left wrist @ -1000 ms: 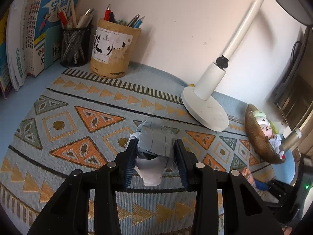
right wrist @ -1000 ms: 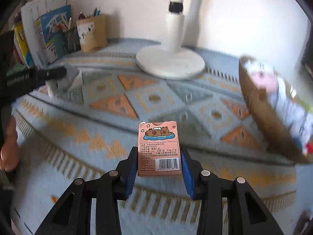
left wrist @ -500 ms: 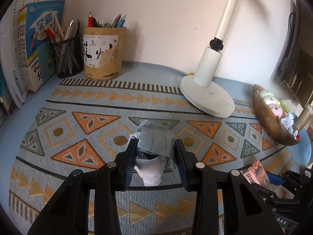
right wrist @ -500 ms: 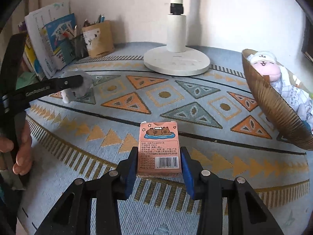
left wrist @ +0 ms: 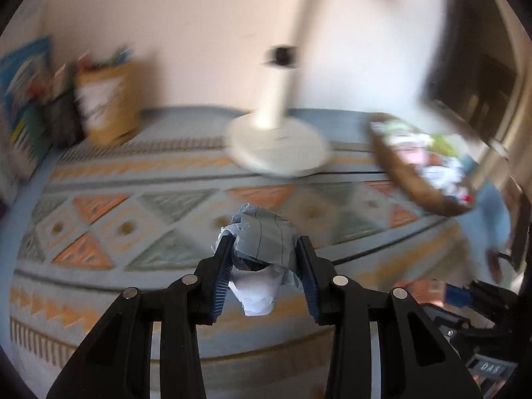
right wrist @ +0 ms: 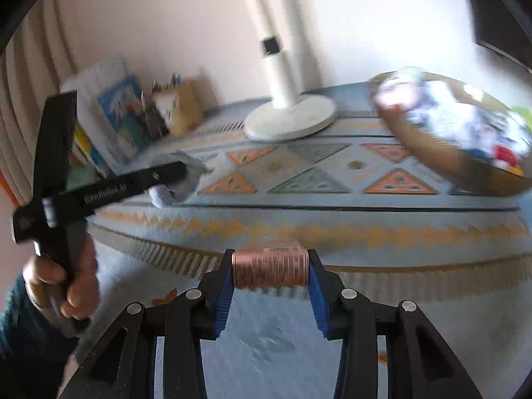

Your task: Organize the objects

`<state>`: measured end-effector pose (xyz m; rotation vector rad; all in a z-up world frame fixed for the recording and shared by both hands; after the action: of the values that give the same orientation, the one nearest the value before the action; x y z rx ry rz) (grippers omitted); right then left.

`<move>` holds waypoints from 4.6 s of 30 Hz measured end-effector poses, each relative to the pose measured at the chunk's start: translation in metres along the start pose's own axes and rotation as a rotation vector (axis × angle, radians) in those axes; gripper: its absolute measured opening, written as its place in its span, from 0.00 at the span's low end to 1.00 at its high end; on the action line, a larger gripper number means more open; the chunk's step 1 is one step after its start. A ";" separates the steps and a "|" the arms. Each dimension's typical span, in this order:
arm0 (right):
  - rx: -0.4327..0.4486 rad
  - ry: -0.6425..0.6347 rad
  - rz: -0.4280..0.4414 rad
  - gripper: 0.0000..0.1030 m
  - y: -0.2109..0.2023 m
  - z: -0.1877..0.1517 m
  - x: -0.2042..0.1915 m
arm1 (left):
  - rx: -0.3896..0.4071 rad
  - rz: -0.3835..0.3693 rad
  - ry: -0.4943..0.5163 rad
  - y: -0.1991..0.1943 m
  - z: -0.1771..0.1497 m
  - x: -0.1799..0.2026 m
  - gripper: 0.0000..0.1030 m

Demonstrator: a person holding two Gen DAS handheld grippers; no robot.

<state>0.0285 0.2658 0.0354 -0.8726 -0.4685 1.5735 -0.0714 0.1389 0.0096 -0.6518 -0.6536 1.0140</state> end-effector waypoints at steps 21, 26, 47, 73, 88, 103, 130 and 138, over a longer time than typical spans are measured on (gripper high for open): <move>0.108 0.204 -0.353 0.42 -0.033 0.198 0.212 | -0.020 -0.162 0.457 0.115 0.128 0.248 0.63; 0.182 0.181 -0.323 0.74 -0.073 0.182 0.195 | 0.022 -0.179 0.373 0.090 0.126 0.226 0.80; -0.115 -0.110 -0.136 1.00 0.058 0.029 -0.059 | -0.059 0.258 -0.262 -0.046 -0.084 -0.124 0.99; -0.105 0.008 -0.270 1.00 0.069 0.022 -0.023 | -0.154 0.362 -0.191 -0.009 -0.087 -0.115 1.00; -0.184 0.013 -0.267 1.00 0.080 0.018 -0.018 | -0.145 0.367 -0.200 -0.008 -0.084 -0.118 1.00; -0.180 0.049 -0.378 1.00 0.072 0.017 0.002 | -0.129 0.376 -0.209 -0.011 -0.087 -0.116 1.00; -0.184 0.004 -0.342 1.00 0.075 0.019 -0.007 | -0.128 0.377 -0.208 -0.012 -0.089 -0.115 1.00; -0.183 0.006 -0.342 1.00 0.074 0.018 -0.007 | -0.128 0.377 -0.208 -0.011 -0.089 -0.115 1.00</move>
<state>-0.0343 0.2473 -0.0048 -0.8823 -0.7263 1.2275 -0.0422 0.0140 -0.0603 -0.8071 -0.8001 1.4112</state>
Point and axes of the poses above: each gripper's, at about its wrist camera, not at the fingertips, and y roughly the way its jaws point, x to its right, z to its top, the point moved 7 cm from there along y, roughly the way its jaws point, and after that the axes turned 5 degrees about -x, right-handed, at the moved point
